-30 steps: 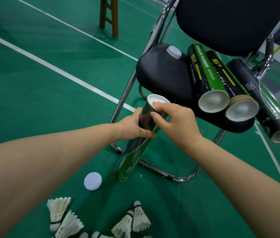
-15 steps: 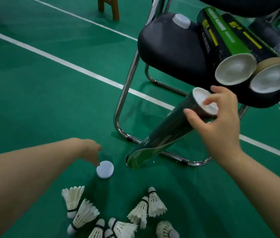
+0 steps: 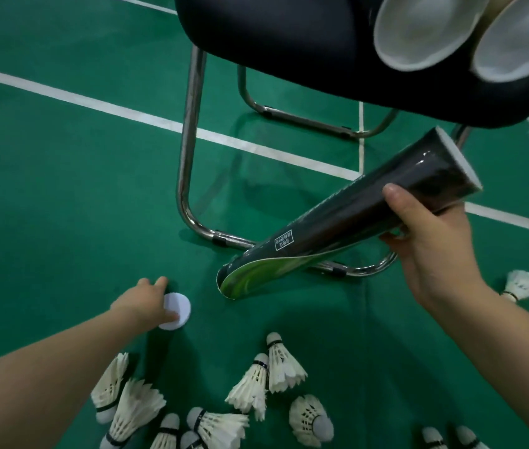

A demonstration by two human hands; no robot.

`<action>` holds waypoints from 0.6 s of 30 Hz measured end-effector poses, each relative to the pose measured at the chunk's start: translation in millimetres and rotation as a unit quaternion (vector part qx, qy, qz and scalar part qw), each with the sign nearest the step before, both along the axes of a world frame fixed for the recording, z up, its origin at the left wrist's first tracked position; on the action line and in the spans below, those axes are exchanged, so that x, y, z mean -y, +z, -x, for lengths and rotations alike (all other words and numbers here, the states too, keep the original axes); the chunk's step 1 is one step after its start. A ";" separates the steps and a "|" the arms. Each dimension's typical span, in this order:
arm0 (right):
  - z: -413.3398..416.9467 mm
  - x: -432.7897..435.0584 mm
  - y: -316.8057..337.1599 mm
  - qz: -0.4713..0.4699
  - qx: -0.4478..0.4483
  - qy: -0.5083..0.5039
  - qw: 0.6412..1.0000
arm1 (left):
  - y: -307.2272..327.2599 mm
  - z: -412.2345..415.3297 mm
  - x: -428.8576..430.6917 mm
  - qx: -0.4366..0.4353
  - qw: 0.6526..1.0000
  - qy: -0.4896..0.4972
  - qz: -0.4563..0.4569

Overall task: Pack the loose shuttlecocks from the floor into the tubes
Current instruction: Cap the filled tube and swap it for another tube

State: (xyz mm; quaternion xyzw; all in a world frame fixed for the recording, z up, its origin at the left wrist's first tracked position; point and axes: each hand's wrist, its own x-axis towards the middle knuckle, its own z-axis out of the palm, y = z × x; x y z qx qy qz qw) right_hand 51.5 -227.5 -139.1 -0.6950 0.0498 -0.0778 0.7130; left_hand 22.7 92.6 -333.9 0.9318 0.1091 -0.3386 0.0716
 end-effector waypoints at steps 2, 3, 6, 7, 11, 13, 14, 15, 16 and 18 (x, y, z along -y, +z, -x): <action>-1.7 2.5 -1.4 -0.005 -0.006 -0.021 1.000 | -3.7 -0.8 4.3 0.008 1.000 0.018 0.010; -2.1 3.2 -2.2 -0.006 -0.010 -0.034 0.999 | -5.3 -1.6 4.9 0.006 0.999 0.027 0.020; 0.2 3.7 -3.9 -0.014 -0.012 -0.048 0.999 | -7.1 -2.0 3.3 -0.016 0.998 0.047 0.024; 1.1 2.7 -3.7 -0.016 -0.011 -0.045 0.999 | -7.1 -1.7 2.9 -0.024 0.998 0.052 0.020; 5.0 -2.6 -2.2 -0.028 0.005 -0.030 0.999 | -6.9 1.9 4.4 -0.023 0.996 0.090 0.015; 7.0 -5.3 -1.3 -0.029 0.013 -0.031 0.999 | -7.7 6.0 6.7 -0.010 0.994 0.110 0.012; 7.8 -6.4 -1.0 -0.026 0.017 -0.031 0.999 | -7.5 8.6 8.6 -0.004 0.992 0.122 0.012; 8.6 -7.6 -0.5 -0.021 0.021 -0.029 0.999 | -7.6 11.0 10.3 0.004 0.991 0.132 0.013; 9.2 -8.7 -0.2 -0.017 0.025 -0.025 0.999 | -6.8 13.3 12.3 0.012 0.989 0.146 0.018; 11.3 -9.7 1.0 -0.012 0.031 -0.017 0.999 | -4.5 18.1 16.1 0.027 0.985 0.170 0.030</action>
